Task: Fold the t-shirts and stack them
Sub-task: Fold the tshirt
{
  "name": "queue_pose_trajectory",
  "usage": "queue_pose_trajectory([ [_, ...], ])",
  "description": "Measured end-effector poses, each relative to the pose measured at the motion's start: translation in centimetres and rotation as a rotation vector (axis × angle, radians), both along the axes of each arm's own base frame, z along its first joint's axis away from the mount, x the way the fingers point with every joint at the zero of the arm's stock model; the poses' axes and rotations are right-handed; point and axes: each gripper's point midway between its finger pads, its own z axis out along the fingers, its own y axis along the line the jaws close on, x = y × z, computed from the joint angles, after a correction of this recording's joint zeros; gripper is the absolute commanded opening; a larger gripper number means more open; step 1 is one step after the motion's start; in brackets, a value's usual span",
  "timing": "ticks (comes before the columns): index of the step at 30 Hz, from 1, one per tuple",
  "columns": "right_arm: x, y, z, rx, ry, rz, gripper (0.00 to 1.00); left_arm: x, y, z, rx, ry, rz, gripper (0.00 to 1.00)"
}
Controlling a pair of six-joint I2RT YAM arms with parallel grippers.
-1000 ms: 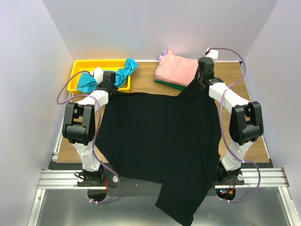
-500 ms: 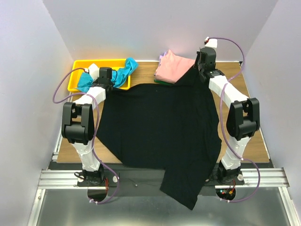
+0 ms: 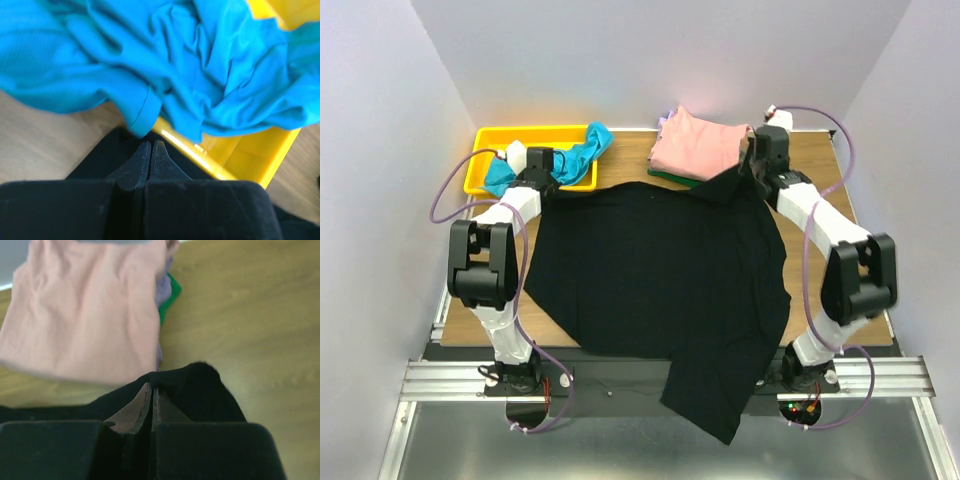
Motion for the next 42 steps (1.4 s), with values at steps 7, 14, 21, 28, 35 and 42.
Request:
queue_pose_trajectory([
  [7, -7.9, -0.2, 0.4, 0.149, 0.048, -0.018, 0.00, -3.3, -0.1, -0.7, -0.015, 0.037, -0.020, 0.00],
  [14, -15.9, 0.0, -2.3, 0.242, 0.180, 0.006, 0.01, -5.8, 0.2, -1.4, -0.015, 0.067, -0.020, 0.00],
  [21, -22.0, 0.6, -2.5, 0.333, 0.225, 0.054, 0.01, -7.0, 1.1, -2.5, -0.015, 0.105, -0.007, 0.00],
  [28, -25.2, 1.3, -5.5, 0.390, 0.350, 0.059, 0.01, -8.7, 1.6, -1.3, -0.006, 0.125, 0.006, 0.00],
  [35, -29.4, 1.9, -9.5, 0.480, 0.479, 0.030, 0.01, -9.7, 1.8, -1.5, 0.001, 0.150, 0.014, 0.00],
  [42, -32.0, 2.0, -11.4, 0.549, 0.506, 0.004, 0.16, -11.4, 2.1, -3.4, 0.003, 0.213, 0.034, 0.07],
])
